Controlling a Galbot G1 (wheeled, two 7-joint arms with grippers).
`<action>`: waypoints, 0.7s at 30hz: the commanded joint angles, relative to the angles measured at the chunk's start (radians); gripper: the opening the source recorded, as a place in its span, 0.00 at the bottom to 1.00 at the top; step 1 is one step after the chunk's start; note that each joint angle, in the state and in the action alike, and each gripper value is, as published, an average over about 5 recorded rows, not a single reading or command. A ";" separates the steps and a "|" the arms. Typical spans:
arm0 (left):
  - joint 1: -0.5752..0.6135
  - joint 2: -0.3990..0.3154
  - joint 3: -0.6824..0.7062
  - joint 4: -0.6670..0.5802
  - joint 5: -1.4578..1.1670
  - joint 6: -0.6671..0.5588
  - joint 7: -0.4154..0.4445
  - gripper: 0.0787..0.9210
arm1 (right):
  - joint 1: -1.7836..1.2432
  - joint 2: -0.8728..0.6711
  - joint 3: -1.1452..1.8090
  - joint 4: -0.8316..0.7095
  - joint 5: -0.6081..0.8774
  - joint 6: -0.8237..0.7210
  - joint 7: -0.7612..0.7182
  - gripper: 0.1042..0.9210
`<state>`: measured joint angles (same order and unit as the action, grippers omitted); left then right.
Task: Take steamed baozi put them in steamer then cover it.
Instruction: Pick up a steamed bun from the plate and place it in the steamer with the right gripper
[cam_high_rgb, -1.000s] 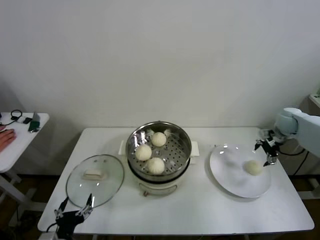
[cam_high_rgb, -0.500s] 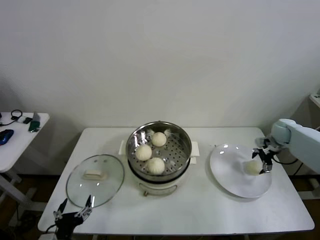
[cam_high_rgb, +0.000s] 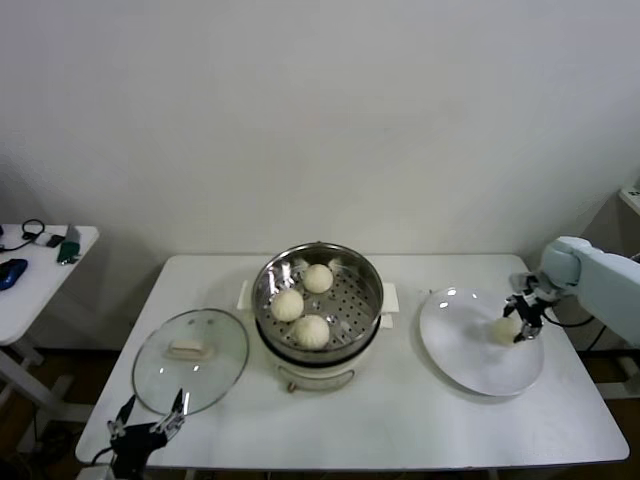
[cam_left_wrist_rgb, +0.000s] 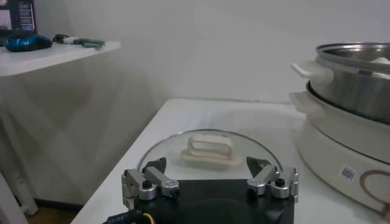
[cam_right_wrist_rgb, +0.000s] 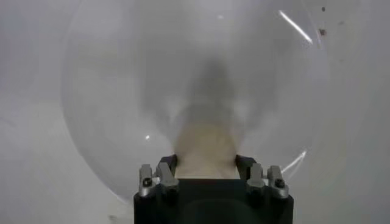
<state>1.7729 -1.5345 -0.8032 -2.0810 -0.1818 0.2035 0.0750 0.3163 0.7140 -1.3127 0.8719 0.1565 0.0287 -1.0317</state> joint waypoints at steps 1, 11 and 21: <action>-0.005 0.007 0.007 -0.002 0.001 0.001 0.001 0.88 | 0.569 0.011 -0.438 0.314 0.341 -0.123 -0.007 0.67; -0.011 0.012 0.013 -0.013 -0.011 0.004 0.001 0.88 | 0.913 0.237 -0.516 0.570 0.671 -0.247 0.004 0.67; -0.023 0.022 0.000 -0.017 -0.028 0.013 0.001 0.88 | 0.696 0.428 -0.376 0.606 0.715 -0.340 0.104 0.67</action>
<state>1.7525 -1.5153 -0.7984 -2.0962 -0.2041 0.2141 0.0755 1.0105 0.9543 -1.7000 1.3631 0.7219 -0.2135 -0.9947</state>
